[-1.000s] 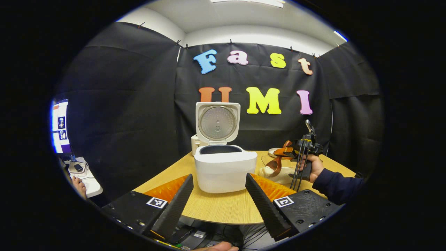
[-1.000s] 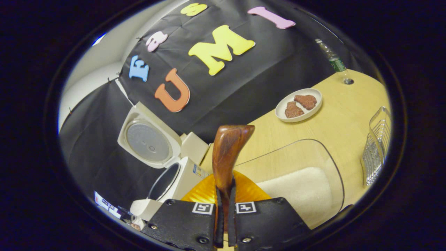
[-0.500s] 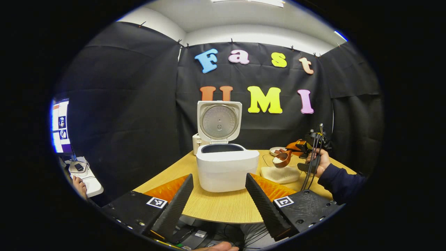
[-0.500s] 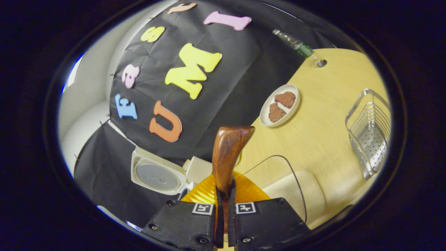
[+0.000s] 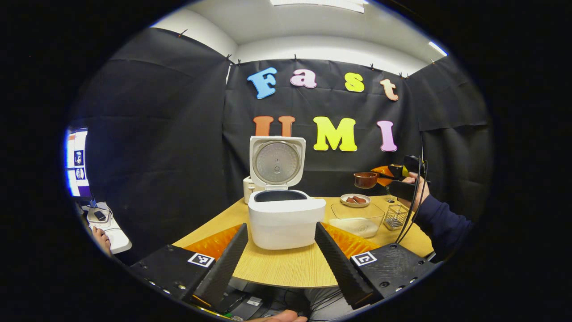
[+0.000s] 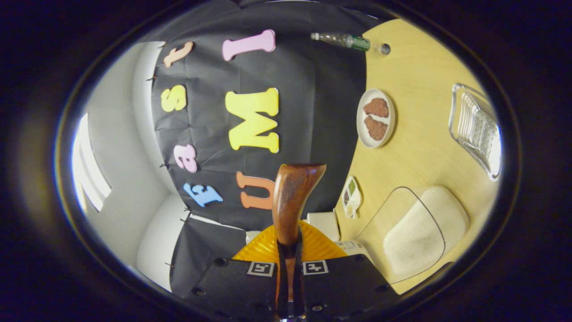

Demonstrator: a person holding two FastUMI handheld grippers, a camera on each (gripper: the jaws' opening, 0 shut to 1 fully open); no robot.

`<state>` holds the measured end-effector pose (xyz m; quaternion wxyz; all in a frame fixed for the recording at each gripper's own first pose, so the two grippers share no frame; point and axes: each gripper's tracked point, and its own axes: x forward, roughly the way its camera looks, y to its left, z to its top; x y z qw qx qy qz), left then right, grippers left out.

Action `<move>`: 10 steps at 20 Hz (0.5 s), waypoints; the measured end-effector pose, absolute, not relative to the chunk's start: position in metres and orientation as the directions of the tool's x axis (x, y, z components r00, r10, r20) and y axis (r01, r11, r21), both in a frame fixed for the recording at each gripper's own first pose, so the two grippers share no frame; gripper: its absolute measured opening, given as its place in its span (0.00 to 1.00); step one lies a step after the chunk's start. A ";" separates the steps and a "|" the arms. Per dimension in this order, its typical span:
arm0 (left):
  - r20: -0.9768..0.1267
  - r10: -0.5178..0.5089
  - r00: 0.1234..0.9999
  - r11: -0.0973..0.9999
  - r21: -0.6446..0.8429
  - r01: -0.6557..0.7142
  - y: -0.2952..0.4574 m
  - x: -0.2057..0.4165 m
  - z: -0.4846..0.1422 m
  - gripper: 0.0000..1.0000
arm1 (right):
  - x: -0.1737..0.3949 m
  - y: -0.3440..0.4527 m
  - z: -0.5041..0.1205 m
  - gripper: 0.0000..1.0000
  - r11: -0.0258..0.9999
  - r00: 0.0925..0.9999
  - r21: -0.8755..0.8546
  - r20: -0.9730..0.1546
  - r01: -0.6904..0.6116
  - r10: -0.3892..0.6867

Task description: Close the left gripper, press the button to open the rice cooker; take a wooden spoon from the chopstick holder with the right hand, scoop a spoonful of rice and pour it into the rice cooker, then put the wooden spoon back into the chopstick holder.

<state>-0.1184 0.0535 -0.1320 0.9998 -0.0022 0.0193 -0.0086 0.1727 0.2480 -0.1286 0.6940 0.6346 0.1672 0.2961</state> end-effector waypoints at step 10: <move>-0.014 0.009 1.000 0.998 -0.055 -0.010 0.079 -0.138 -0.123 0.96 | 0.164 0.310 -0.105 0.10 0.059 0.732 0.980 0.102 -0.191 0.674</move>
